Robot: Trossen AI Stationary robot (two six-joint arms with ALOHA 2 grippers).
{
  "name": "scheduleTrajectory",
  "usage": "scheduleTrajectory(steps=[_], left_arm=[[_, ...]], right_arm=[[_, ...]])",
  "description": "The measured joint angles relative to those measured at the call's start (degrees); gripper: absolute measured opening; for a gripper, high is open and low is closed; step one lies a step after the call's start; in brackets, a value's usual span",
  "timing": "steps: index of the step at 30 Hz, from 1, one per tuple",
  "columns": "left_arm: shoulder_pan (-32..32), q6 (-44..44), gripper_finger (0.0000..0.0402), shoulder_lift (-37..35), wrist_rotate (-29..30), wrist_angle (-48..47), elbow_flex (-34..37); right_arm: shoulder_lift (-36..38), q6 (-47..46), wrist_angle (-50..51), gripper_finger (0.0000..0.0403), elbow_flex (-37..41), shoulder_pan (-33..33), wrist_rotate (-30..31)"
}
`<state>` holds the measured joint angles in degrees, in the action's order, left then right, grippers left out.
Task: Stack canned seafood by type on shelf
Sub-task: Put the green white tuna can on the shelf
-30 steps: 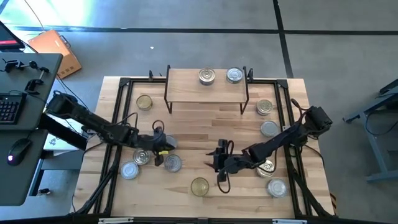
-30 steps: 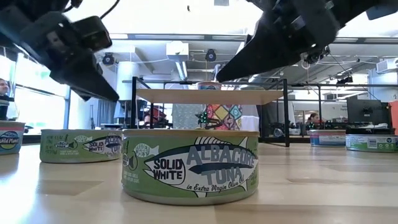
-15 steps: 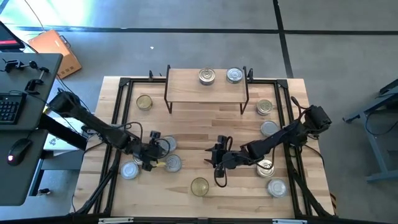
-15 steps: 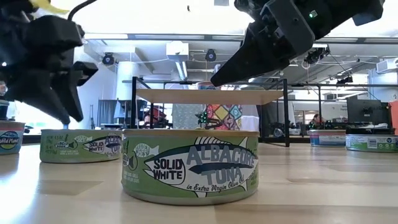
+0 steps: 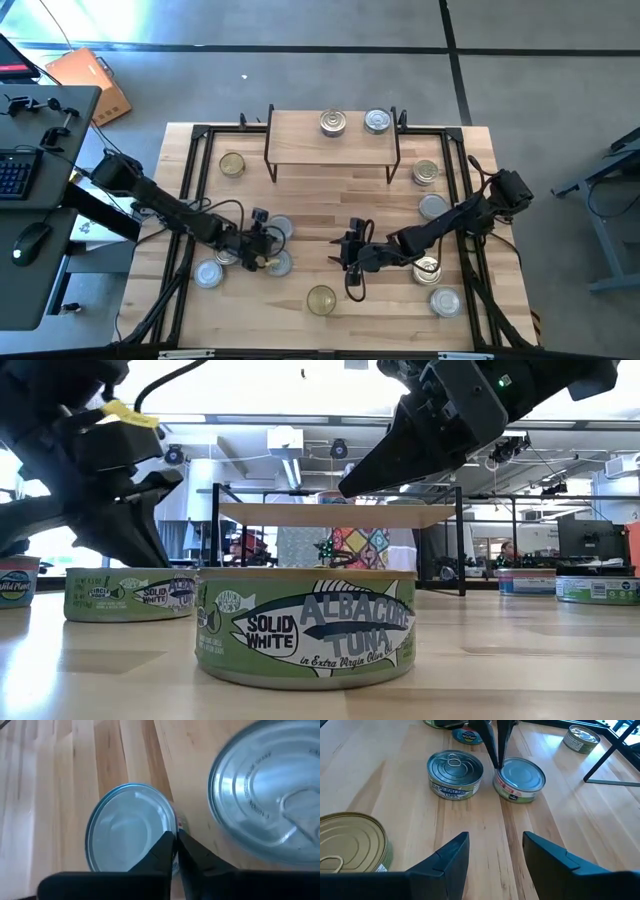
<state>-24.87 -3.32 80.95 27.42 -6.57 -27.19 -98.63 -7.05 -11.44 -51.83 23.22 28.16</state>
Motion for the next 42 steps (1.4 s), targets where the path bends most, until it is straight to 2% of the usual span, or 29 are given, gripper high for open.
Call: scheduleTrajectory(steps=[8, 18, 24, 27, 32, 35, 42], left_arm=[[0.21, -4.93, 0.0001, -0.94, -1.40, 0.73, -2.68], [0.21, -9.87, 0.0000, -1.38, -0.42, 1.58, -6.51], [1.11, -9.87, 0.0000, -1.40, 0.01, 3.66, -6.63], [1.98, -9.85, 0.0000, -1.42, 0.16, 3.89, -6.63], [3.24, -9.90, 0.0000, -1.42, 0.20, 4.05, -6.63], [3.92, -9.90, 0.0001, -1.43, 0.20, 5.23, -6.63], [4.34, -10.05, 0.0001, -1.51, 0.37, 8.29, -6.61]], right_arm=[[0.00, 1.01, 0.00, 0.0177, 0.00, 0.28, -0.02], [-0.01, 1.50, -1.51, 0.0177, 0.00, -0.49, -0.30], [-4.54, 17.48, -9.73, 0.0179, 0.00, -3.70, -7.90], [-7.69, 23.32, -13.31, 0.0192, -0.57, -5.83, -10.95], [-13.14, 33.61, -13.60, 0.0239, -4.01, -9.11, -11.15], [-16.78, 38.50, -14.11, 0.0262, -7.71, -10.55, -8.66], [-24.11, 42.52, -13.68, 0.0270, -16.45, -12.61, -5.73]])
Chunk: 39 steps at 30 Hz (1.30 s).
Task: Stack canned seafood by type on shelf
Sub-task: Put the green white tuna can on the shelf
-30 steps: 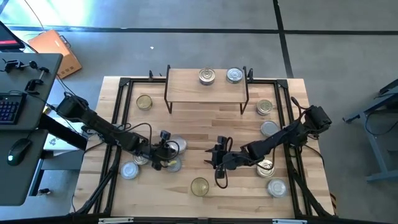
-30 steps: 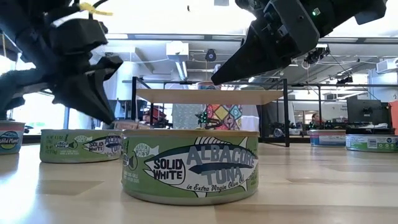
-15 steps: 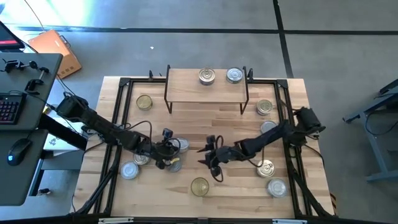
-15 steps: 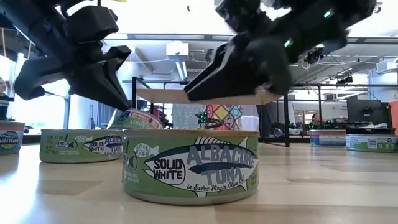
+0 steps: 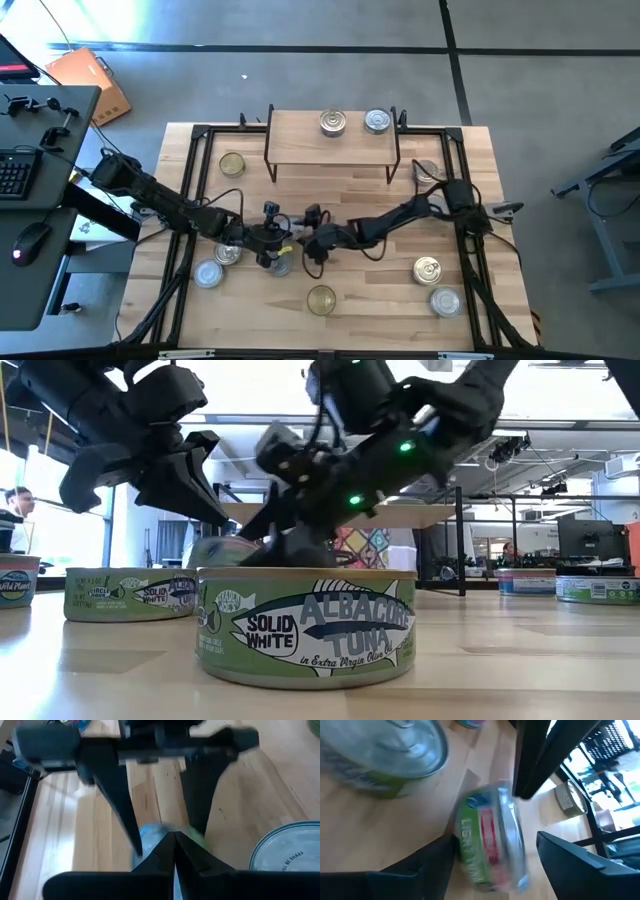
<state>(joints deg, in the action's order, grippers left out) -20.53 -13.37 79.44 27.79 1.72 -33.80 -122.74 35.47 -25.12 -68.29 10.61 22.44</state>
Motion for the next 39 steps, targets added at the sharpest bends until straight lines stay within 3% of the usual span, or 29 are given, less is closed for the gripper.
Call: scheduleTrajectory(steps=[5, 12, 14, 18, 21, 26, 32, 35, 39], left_arm=[[-0.04, 0.06, 0.0001, 0.00, 0.00, 0.12, 0.02], [-1.13, 0.10, 0.0001, 0.00, 1.94, 2.46, 0.04], [-1.71, 0.19, 0.0001, 0.00, 4.23, 1.78, 0.04], [-2.18, 6.87, 0.0001, 0.00, 8.98, -1.93, 0.04], [-0.72, 12.49, 0.0017, 0.01, 6.87, -4.19, 0.05], [3.32, 19.12, 0.0079, 1.64, 3.14, -2.40, 0.09], [8.02, 20.87, 0.0149, 6.58, 0.87, 1.85, 0.04], [10.85, 22.58, 0.0161, 9.18, -4.02, 2.24, -0.42], [13.20, 21.01, 0.0160, 11.91, -15.03, 6.01, -1.84]], right_arm=[[-2.32, -2.04, 1.89, 0.0224, -2.86, -0.13, 3.62], [-2.32, -5.92, 6.14, 0.0042, -3.39, -0.13, 3.90], [-2.31, -6.04, 6.86, 0.0011, -3.39, -0.12, 4.49], [-0.18, -9.32, 10.85, 0.0040, -3.35, 0.50, 8.12], [3.15, -16.16, 17.77, 0.0075, -3.33, 0.59, 8.79], [9.54, -31.06, 37.79, 0.0114, -3.13, 0.26, 14.29], [15.11, -45.19, 53.80, 0.0118, -3.13, 1.94, 15.13], [15.69, -47.01, 55.77, 0.0117, -3.13, 3.98, 17.07], [15.69, -47.24, 55.71, 0.0117, -3.11, 6.63, 19.53]])
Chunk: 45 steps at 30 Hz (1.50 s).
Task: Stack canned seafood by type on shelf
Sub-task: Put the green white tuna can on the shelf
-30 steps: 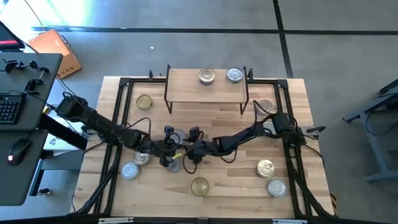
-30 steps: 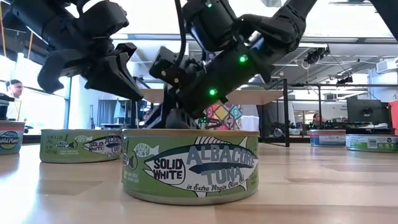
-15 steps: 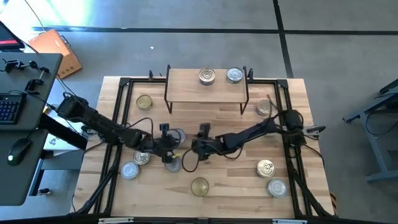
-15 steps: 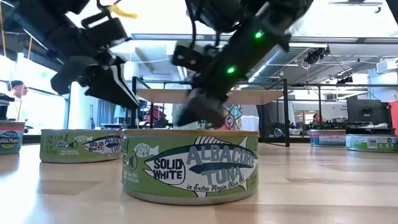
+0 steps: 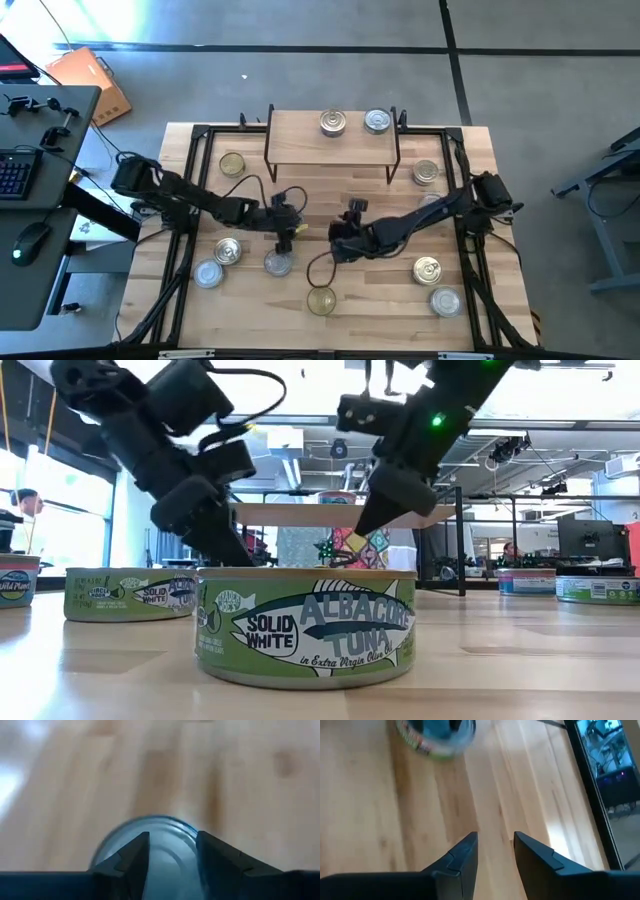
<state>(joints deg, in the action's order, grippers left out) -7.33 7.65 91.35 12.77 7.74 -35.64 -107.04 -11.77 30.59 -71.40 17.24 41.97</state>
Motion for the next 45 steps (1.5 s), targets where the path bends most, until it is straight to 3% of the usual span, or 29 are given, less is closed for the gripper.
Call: scheduleTrajectory(steps=[4, 9, 17, 28, 34, 38, 45], left_arm=[[-0.01, -9.37, 0.0148, 0.56, -8.11, -1.07, -2.51], [-1.54, -14.44, 0.0131, -2.55, -7.91, -6.26, -5.60], [-5.18, -19.97, 0.0120, -3.26, -7.77, -5.21, -4.60], [-4.79, -23.18, 0.0117, 7.53, 0.97, 0.99, -3.91], [-4.67, -24.51, 0.0059, 10.56, 3.30, 4.68, -4.04], [-4.70, -24.80, 0.0011, 10.29, 3.87, 5.39, -4.00], [-5.80, -25.19, 0.0001, 8.08, 4.72, 2.99, -5.73]], right_arm=[[-0.02, -1.39, 0.06, 0.0117, 0.00, 1.56, 0.27], [0.00, -4.82, 1.91, 0.0117, 0.00, 2.74, 0.45], [0.00, -7.49, 3.92, 0.0117, 0.02, 4.12, 3.45], [-0.01, -7.58, 5.47, 0.0117, 0.02, 4.71, 3.70], [0.00, -9.28, 10.07, 0.0117, 0.02, 6.64, 4.66], [0.00, -15.21, 17.07, 0.0117, 0.02, 9.27, 5.93], [-0.02, -38.17, 36.48, 0.0117, 0.02, 15.06, 7.68]])
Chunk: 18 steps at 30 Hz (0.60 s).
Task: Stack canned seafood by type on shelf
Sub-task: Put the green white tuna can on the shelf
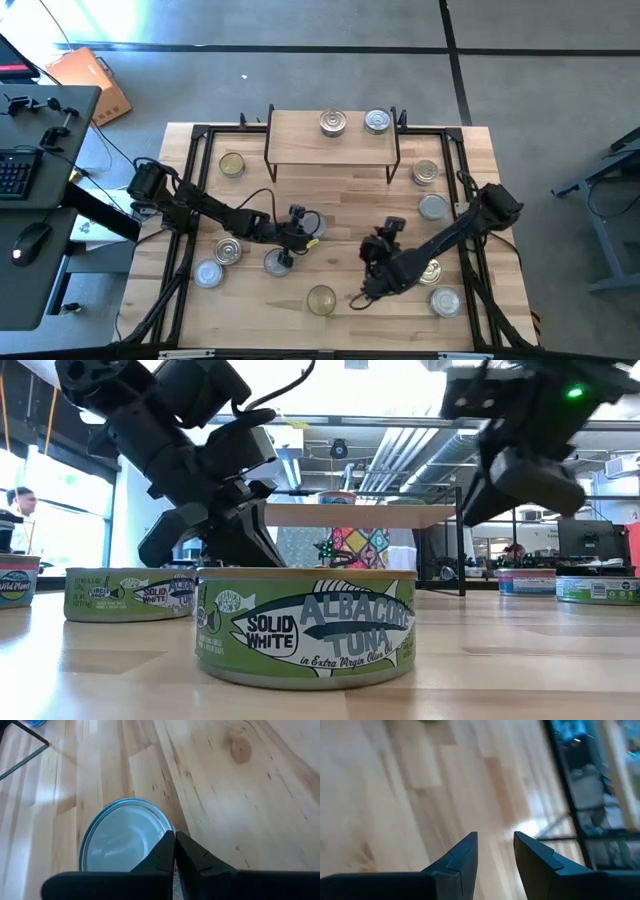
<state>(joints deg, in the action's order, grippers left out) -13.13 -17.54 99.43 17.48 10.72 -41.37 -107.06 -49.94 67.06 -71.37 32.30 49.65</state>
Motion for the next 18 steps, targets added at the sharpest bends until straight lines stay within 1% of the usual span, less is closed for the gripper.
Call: scheduleTrajectory(steps=[3, 6, 9, 18], left_arm=[[-1.00, -0.15, 0.0000, -1.47, 0.28, -2.18, -0.92], [-1.70, -0.11, 0.0001, -3.31, 0.37, -3.40, -1.84], [-2.09, 0.00, 0.0001, -4.87, 1.08, -3.64, -2.68], [-2.29, 0.14, 0.0001, -7.49, 2.76, -3.35, -3.25]], right_arm=[[0.01, -9.08, 6.05, 0.0117, 0.00, 2.62, 2.84], [0.00, -14.22, 8.74, 0.0117, 0.00, 5.04, 6.41], [0.00, -14.50, 8.53, 0.0117, 0.00, 6.51, 8.54], [0.00, -13.87, 7.18, 0.0117, 0.00, 5.83, 8.75]])
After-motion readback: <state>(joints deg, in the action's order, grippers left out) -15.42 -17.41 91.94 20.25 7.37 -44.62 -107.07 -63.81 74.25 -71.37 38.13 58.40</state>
